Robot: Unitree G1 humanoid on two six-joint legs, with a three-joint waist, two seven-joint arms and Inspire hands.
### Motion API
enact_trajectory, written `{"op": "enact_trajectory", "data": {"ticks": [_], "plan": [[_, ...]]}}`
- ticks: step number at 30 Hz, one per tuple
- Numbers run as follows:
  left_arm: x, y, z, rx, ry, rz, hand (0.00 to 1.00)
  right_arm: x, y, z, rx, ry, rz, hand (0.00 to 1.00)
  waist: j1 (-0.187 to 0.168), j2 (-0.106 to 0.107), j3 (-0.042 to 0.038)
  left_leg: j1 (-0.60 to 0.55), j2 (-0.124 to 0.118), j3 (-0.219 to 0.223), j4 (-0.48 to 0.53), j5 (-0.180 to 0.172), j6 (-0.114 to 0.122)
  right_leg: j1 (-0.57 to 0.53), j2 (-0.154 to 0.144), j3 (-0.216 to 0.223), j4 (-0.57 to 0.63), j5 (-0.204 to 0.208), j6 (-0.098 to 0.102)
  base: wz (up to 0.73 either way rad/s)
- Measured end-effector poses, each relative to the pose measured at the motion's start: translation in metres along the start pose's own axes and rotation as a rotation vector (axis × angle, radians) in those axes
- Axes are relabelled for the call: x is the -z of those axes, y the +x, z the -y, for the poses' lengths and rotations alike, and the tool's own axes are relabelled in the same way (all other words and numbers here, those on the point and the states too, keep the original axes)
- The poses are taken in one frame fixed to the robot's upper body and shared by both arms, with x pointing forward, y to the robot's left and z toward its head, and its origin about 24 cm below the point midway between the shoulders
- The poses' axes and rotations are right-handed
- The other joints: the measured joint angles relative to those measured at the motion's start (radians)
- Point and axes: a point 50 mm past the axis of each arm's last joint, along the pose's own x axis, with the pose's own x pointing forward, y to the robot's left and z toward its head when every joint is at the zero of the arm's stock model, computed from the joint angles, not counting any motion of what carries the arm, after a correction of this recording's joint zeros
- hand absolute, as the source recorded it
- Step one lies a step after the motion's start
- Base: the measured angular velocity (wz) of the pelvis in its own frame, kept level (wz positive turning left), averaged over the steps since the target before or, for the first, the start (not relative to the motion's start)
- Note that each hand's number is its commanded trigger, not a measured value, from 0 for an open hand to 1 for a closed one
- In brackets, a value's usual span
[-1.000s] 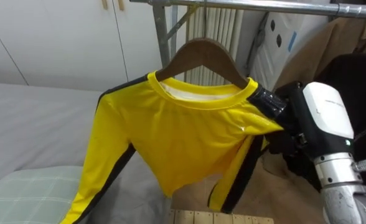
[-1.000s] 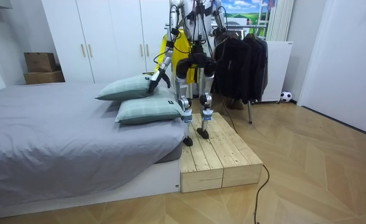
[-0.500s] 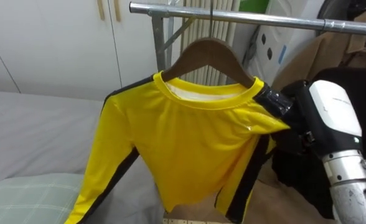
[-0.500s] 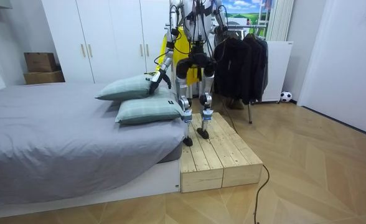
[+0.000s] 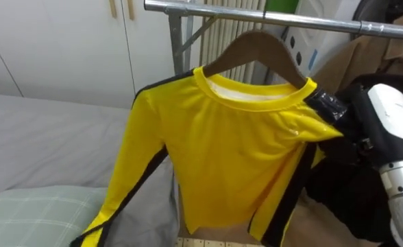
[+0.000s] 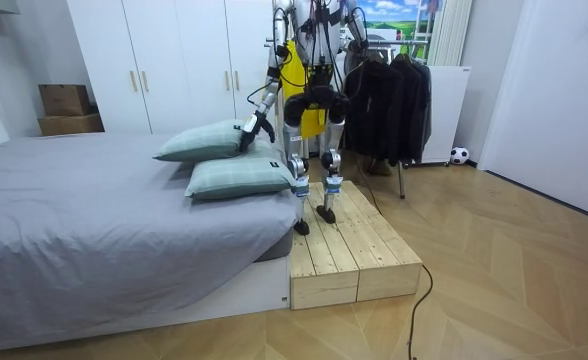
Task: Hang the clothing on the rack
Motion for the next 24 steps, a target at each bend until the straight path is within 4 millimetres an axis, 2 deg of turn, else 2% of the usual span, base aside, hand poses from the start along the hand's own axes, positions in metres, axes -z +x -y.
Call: {"op": "enact_trajectory", "data": {"ticks": [5, 8, 12, 18, 24], "plan": [[-0.004, 0.0, -0.001, -0.001, -0.013, 0.028, 0.0, 0.003, 0.005, 0.01, 0.042, 0.028, -0.002, 1.0, 0.024, -0.001, -0.0005, 0.002, 0.002, -0.012, -0.003, 0.0, -0.001, 0.008, -0.002, -0.01, -0.005, 0.0, 0.0, 0.05], [-0.005, 0.0, -0.002, -0.002, -0.015, 0.034, 0.0, 0.006, 0.005, 0.01, 0.043, 0.08, -0.023, 1.0, 0.032, -0.003, -0.0019, 0.004, 0.002, -0.022, -0.005, 0.0, -0.001, 0.017, -0.004, -0.019, -0.019, -0.001, -0.001, 0.11], [-0.006, 0.001, -0.003, 0.008, -0.015, 0.041, 0.0, 0.021, 0.003, 0.003, 0.022, 0.156, -0.099, 1.0, 0.052, -0.006, -0.0028, 0.012, 0.002, -0.022, -0.004, 0.001, -0.001, 0.026, -0.006, -0.022, -0.02, -0.001, -0.001, 0.0], [-0.006, 0.001, -0.005, 0.023, -0.003, 0.05, 0.0, 0.038, 0.001, -0.005, -0.011, 0.161, -0.194, 1.0, 0.056, -0.004, -0.0013, 0.019, 0.001, -0.032, -0.008, 0.001, -0.001, 0.039, -0.008, -0.031, -0.029, -0.003, -0.003, 0.03], [-0.004, 0.002, -0.006, 0.053, 0.006, 0.048, 0.0, 0.042, 0.009, 0.002, -0.006, 0.207, -0.215, 1.0, 0.056, -0.003, -0.0014, 0.018, 0.001, -0.047, -0.009, 0.001, -0.002, 0.043, -0.01, -0.044, -0.033, -0.004, -0.004, 0.07]]}}
